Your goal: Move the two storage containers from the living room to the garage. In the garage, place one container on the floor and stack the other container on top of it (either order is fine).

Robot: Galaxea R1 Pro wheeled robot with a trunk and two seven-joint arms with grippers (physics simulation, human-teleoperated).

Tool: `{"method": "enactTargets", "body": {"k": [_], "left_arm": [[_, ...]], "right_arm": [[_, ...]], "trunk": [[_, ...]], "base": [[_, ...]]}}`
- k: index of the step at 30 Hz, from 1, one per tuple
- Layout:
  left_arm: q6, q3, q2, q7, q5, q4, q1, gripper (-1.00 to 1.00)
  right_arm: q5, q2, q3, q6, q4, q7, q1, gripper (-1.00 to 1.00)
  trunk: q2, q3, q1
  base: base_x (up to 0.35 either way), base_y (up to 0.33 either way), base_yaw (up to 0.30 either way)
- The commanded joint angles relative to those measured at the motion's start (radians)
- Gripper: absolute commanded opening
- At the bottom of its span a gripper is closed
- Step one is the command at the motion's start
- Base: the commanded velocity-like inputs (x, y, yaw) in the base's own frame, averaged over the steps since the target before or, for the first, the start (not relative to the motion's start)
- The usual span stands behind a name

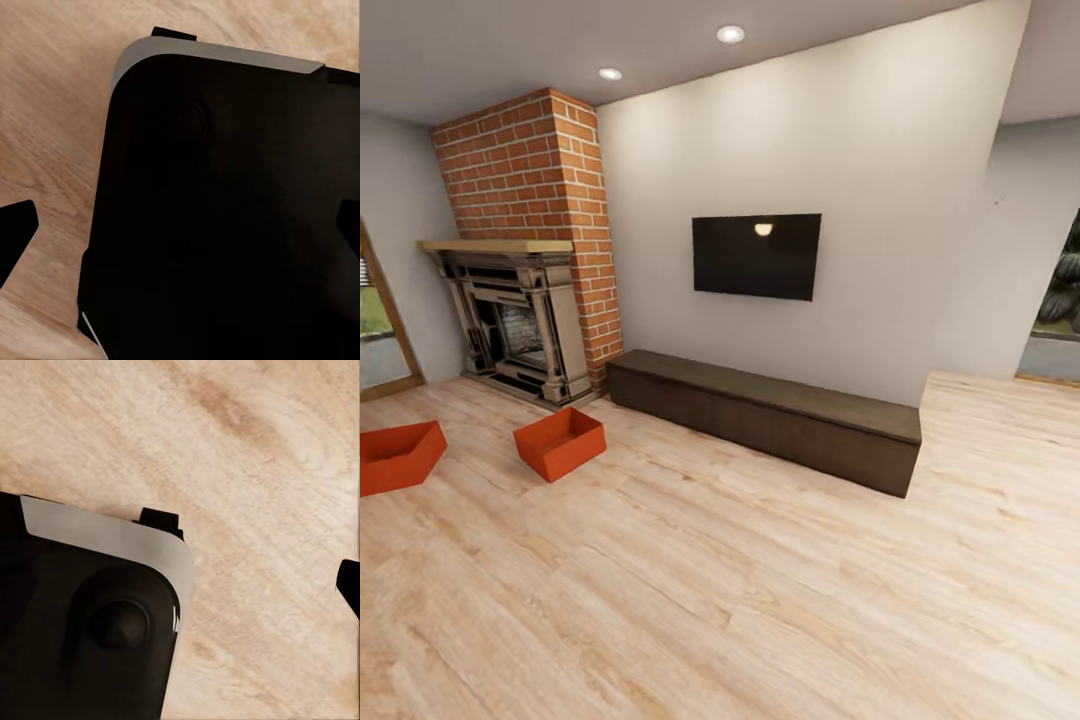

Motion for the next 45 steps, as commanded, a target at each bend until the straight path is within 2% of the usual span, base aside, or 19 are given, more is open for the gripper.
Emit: {"method": "enactTargets", "body": {"k": [1,22,45], "left_arm": [[-0.001,0.000,0.000,0.001,0.005,-0.001,0.000,1.00],[-0.001,0.000,0.000,0.001,0.005,-0.001,0.000,1.00],[-0.001,0.000,0.000,0.001,0.005,-0.001,0.000,1.00]], "right_arm": [[-0.010,0.000,0.009,-0.006,0.003,0.003,-0.001,1.00],[-0.010,0.000,0.008,-0.006,0.003,0.004,-0.001,1.00],[-0.002,0.000,0.016,0.001,0.002,0.006,-0.001,1.00]], "trunk": [[0.000,-0.001,0.001],[0.000,-0.001,0.001],[0.000,-0.001,0.001]], "base": [[0.322,0.000,0.206],[0.322,0.000,0.219],[0.322,0.000,0.007]]}}
